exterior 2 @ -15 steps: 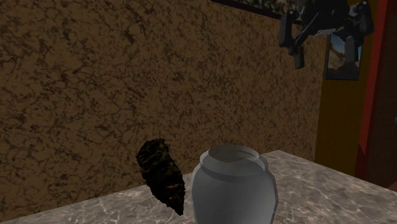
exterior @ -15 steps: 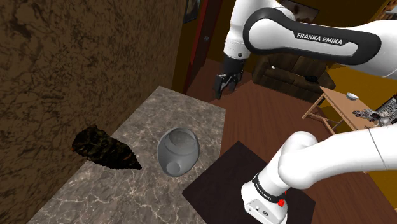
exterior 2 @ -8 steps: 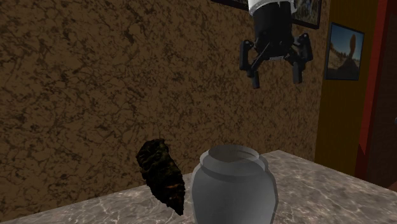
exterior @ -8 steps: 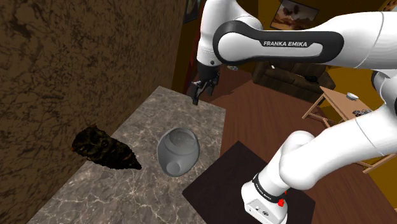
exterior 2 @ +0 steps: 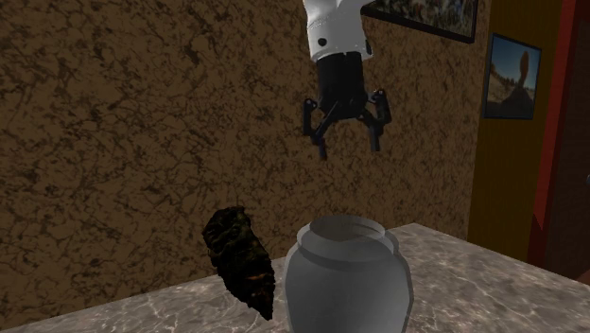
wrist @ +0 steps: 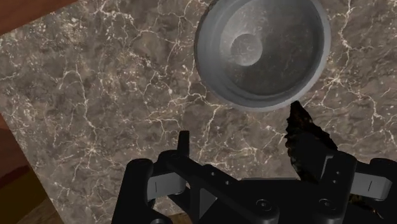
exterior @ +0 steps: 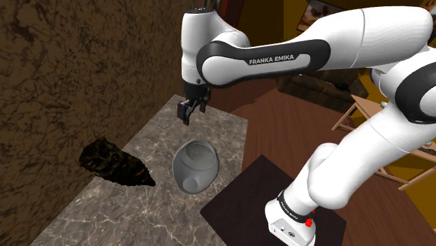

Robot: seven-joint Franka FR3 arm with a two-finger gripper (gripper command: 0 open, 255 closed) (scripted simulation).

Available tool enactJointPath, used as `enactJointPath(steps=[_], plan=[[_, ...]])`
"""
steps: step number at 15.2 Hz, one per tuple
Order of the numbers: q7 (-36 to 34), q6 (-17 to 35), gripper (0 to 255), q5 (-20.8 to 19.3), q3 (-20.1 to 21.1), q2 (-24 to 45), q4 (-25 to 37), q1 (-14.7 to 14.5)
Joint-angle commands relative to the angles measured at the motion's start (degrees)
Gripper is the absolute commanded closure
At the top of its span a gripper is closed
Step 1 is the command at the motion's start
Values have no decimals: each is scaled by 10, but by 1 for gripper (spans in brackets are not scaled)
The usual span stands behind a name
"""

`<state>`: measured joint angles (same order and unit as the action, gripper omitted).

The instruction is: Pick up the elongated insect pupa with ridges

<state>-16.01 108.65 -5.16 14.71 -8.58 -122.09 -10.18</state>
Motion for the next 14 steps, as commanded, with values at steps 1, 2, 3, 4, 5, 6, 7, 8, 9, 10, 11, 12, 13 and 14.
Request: enactJointPath(steps=[1, 2, 3, 4, 5, 6, 7, 8, 9, 10, 11, 12, 13, 14], plan=[[-10, 11, 0, -12, 12, 38, 26, -7], [-16, 16, 0, -19, 18, 58, 40, -11], [-21, 20, 0, -27, 23, 77, 53, -16], [-27, 24, 0, -34, 28, 96, 67, -20], [-32, 27, 0, -43, 33, 116, 82, -25], [-38, 30, 0, -51, 37, 136, 97, -31], [-43, 32, 0, -60, 41, 156, 113, -37], [-49, 33, 0, -69, 44, 176, 130, -43], [-54, 34, 0, -79, 47, 196, 147, -50], [-58, 34, 0, -88, 50, 216, 165, -57], [-63, 34, 0, -97, 52, 236, 183, -64], [-66, 33, 0, -107, 54, 257, 202, -72], [-70, 31, 0, -116, 55, 277, 222, -81], [-73, 29, 0, -125, 56, 298, 242, -89]])
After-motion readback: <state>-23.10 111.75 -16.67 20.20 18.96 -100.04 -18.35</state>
